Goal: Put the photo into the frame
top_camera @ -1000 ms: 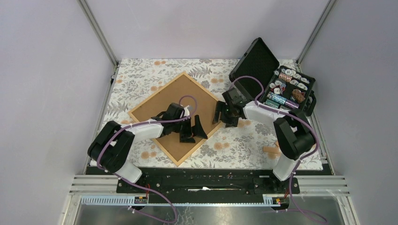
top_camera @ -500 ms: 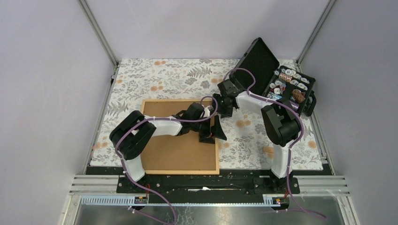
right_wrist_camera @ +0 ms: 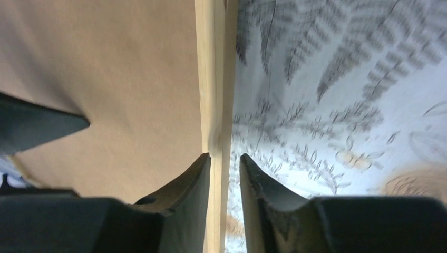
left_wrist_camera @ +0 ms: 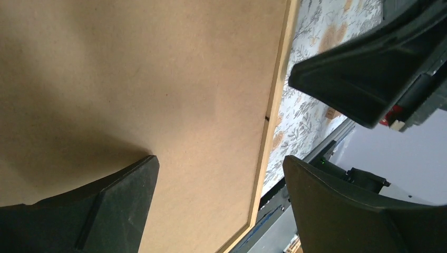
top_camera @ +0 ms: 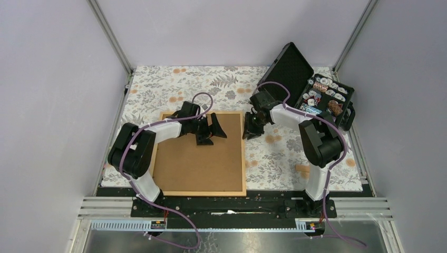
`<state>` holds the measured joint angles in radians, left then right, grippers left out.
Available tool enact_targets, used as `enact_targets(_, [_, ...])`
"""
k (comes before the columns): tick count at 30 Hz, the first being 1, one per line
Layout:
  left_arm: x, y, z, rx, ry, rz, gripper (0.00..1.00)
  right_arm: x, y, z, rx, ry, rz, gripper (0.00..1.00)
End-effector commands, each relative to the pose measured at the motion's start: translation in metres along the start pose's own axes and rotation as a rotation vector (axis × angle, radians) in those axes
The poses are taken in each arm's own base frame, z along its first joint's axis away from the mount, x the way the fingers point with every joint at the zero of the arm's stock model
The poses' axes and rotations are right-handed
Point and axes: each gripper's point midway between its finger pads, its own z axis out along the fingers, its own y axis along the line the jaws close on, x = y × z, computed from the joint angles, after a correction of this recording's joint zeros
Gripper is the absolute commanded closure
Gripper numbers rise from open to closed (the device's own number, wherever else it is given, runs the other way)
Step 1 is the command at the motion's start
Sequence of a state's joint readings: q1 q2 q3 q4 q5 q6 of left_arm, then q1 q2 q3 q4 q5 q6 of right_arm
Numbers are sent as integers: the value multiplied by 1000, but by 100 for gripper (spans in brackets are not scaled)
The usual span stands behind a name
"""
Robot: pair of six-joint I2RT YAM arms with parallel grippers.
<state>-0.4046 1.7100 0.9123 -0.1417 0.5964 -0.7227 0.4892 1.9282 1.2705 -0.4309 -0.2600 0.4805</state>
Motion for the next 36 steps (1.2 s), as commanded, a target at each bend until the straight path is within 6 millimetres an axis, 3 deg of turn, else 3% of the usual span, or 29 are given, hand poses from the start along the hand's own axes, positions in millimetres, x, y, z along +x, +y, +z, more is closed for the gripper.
enact_targets(1, [7,11,-2,-33,-6,23,6,27,16,-17,-122,63,37,67])
enact_targets(9, [14,26,6,-45,-16,-28,6,72,9,-5,-96,157,13,67])
enact_targets(27, [27,38,9,-53,-8,-62,6,62,-30,21,168,143,68,69])
enact_targets(36, [52,68,25,-73,40,-137,7,68,-17,43,192,176,32,67])
